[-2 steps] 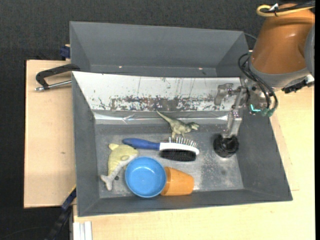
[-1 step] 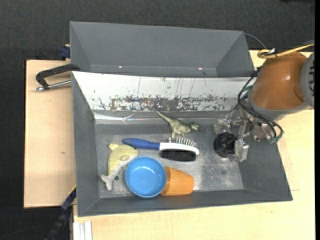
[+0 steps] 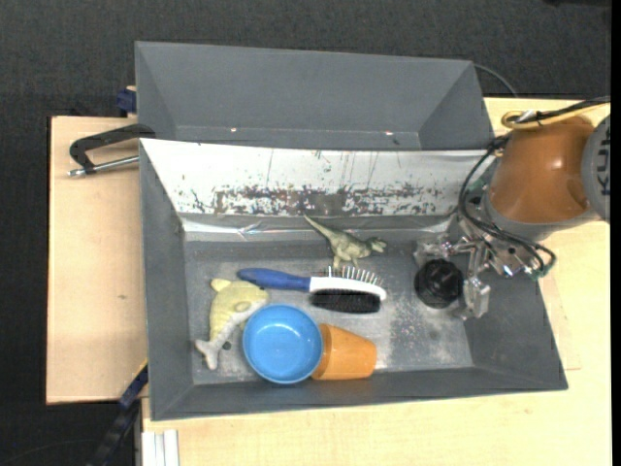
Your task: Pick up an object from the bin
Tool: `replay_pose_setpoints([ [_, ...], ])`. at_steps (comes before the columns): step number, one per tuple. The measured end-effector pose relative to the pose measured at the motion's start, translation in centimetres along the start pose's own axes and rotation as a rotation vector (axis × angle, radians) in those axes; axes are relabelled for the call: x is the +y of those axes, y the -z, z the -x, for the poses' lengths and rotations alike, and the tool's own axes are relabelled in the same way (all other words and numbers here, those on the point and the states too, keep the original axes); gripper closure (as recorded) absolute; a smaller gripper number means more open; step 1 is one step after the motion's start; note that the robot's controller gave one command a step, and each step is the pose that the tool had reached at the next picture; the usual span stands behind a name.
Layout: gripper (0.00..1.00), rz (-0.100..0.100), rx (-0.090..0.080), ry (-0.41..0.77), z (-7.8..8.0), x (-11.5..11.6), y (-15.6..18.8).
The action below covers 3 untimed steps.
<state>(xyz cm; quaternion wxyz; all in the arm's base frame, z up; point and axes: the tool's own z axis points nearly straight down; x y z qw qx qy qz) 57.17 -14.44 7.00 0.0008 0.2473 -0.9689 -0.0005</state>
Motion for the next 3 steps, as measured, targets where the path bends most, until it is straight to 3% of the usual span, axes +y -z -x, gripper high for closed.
replay_pose_setpoints([
  [1, 1.0, -0.001, -0.002, 0.0, 0.1, 0.0, 0.1],
  [2, 1.0, -0.011, -0.011, 0.369, 0.7, 0.9, 12.3],
  [3, 1.0, -0.014, -0.013, 0.334, 1.6, 0.3, 23.5],
])
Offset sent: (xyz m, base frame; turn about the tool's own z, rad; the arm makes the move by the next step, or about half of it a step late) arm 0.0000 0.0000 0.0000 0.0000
